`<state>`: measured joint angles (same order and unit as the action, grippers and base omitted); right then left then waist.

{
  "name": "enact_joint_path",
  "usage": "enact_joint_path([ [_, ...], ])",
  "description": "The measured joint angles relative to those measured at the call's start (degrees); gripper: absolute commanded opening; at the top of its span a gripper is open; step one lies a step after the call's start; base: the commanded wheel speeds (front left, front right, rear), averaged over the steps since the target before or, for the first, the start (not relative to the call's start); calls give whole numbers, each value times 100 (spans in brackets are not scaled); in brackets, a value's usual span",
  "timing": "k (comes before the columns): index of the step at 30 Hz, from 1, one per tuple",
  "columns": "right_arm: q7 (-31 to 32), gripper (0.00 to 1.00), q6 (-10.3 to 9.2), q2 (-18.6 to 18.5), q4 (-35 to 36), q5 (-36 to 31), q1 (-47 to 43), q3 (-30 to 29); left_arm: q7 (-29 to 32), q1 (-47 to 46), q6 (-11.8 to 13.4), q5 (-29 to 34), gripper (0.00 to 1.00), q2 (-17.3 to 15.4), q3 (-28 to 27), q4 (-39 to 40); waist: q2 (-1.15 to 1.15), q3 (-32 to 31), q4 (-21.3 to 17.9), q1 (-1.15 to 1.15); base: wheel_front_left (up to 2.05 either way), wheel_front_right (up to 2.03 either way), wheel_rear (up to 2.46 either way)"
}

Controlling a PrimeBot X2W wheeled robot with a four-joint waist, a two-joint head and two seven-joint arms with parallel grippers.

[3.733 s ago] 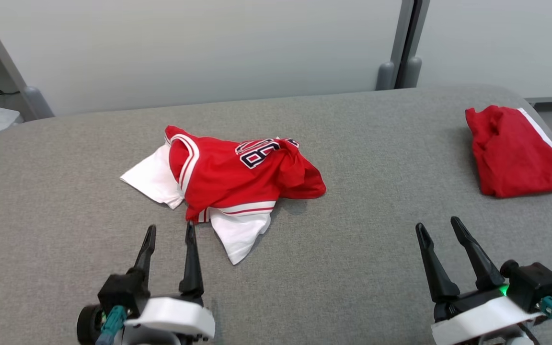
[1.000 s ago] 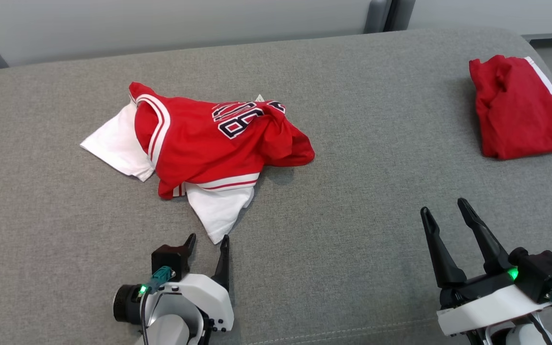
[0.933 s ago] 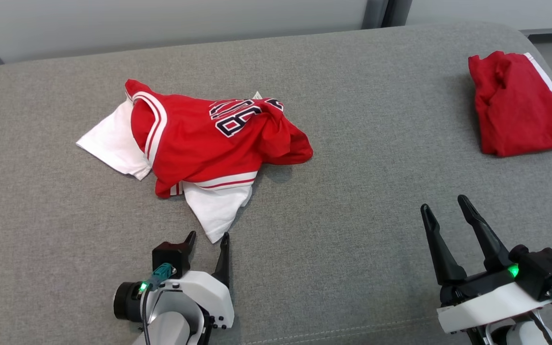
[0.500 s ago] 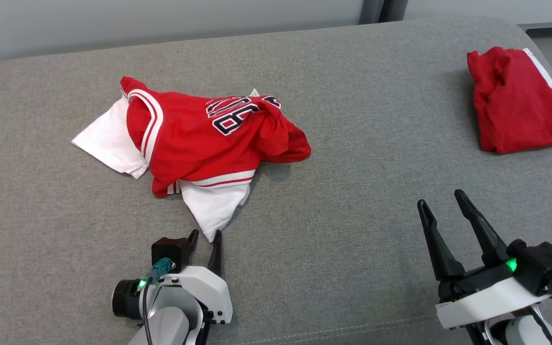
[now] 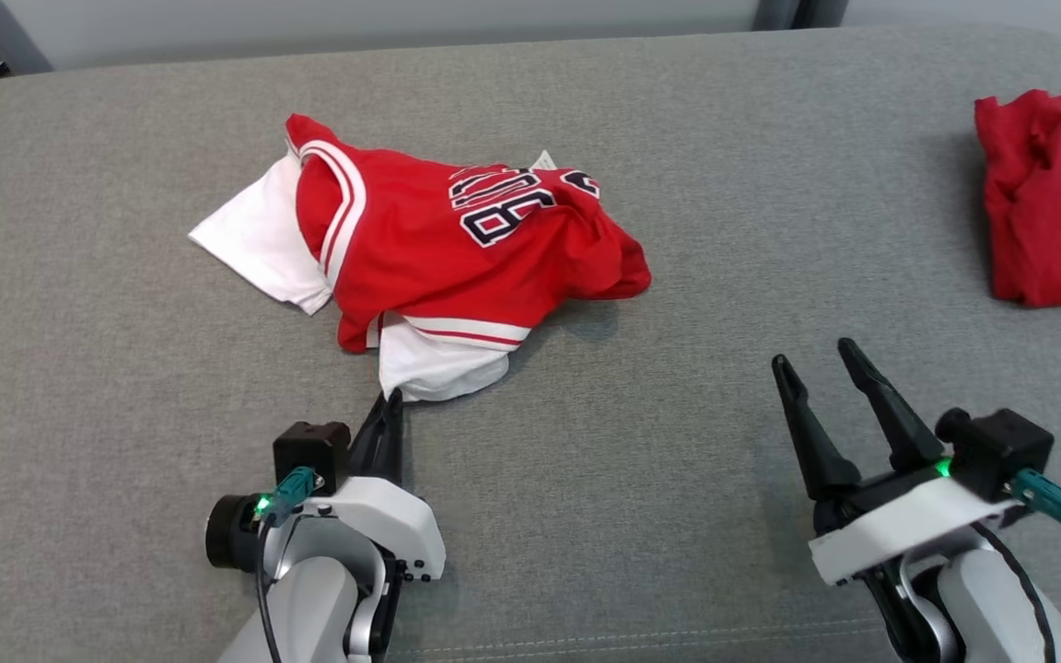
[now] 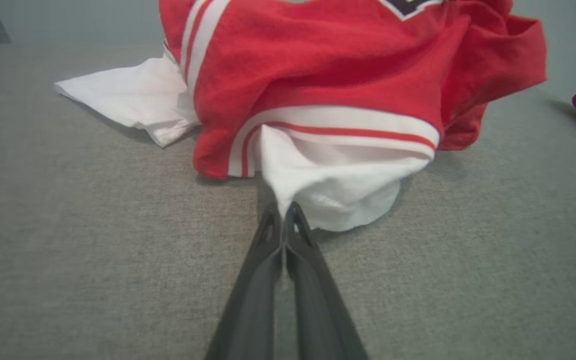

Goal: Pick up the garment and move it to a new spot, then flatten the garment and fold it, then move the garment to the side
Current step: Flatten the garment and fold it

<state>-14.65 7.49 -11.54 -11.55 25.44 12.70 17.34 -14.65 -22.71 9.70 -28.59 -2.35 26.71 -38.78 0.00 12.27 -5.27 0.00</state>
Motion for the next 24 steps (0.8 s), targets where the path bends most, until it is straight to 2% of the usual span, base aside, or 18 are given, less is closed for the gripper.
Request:
enact_joint_path([
  [9,0,100,0,-403,-1762,705,1351,1157,0,382,36,604,0,-80,-702,836,0,224,576,0,0,0,0],
  [17,0,100,0,-667,-2613,1103,2304,1825,-1,341,-109,881,0,-19,-926,1220,0,591,1009,0,0,0,0],
  [24,0,100,0,-754,-3051,1407,2844,2181,-1,200,-158,944,0,13,-921,1377,0,851,1203,0,0,0,0],
])
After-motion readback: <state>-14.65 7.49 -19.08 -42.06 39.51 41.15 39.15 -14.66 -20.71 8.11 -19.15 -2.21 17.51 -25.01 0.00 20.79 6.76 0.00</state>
